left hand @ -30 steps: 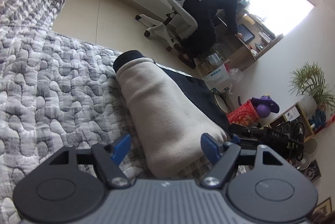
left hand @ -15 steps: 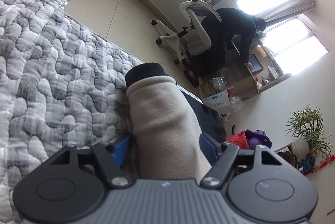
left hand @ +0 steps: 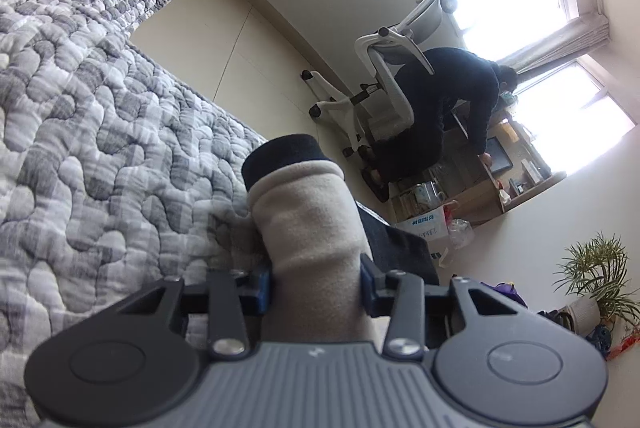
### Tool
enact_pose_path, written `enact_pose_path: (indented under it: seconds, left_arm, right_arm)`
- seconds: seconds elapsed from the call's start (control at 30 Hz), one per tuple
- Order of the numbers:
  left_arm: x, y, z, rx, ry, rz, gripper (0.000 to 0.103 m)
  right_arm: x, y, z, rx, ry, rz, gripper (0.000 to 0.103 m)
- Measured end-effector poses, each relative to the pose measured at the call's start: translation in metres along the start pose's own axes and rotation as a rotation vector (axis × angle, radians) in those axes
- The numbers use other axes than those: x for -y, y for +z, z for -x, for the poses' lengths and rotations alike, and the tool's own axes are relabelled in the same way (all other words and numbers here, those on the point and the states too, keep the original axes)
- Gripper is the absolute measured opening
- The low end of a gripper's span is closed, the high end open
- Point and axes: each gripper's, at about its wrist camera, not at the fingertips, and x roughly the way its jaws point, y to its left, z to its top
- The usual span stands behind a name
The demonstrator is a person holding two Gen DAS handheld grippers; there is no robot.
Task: Fold clothes
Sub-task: 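Carry the held bundle over to the bed beside the sofa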
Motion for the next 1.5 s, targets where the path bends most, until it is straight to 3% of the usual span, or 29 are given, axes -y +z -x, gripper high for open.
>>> enact_pose_path:
  seconds: [0.3, 0.57, 0.83, 1.13, 1.5]
  left_arm:
    - [0.010, -0.006, 0.076, 0.084, 0.029, 0.000, 0.040]
    - [-0.009, -0.014, 0.154, 0.153, 0.081, 0.066, 0.040]
    - [-0.029, -0.021, 0.241, 0.273, 0.117, 0.096, 0.040]
    - [-0.072, -0.032, 0.347, 0.458, 0.192, 0.141, 0.040]
    - [-0.144, -0.054, 0.463, 0.698, 0.303, 0.279, 0.040]
  right_arm:
    - [-0.053, -0.017, -0.005, -0.046, 0.011, 0.055, 0.038]
    - [-0.099, -0.047, -0.025, -0.132, 0.045, 0.115, 0.038]
    - [-0.159, -0.083, -0.057, -0.212, 0.085, 0.197, 0.038]
    - [-0.236, -0.138, -0.133, -0.334, 0.172, 0.279, 0.038]
    - [-0.321, -0.222, -0.243, -0.518, 0.298, 0.385, 0.038]
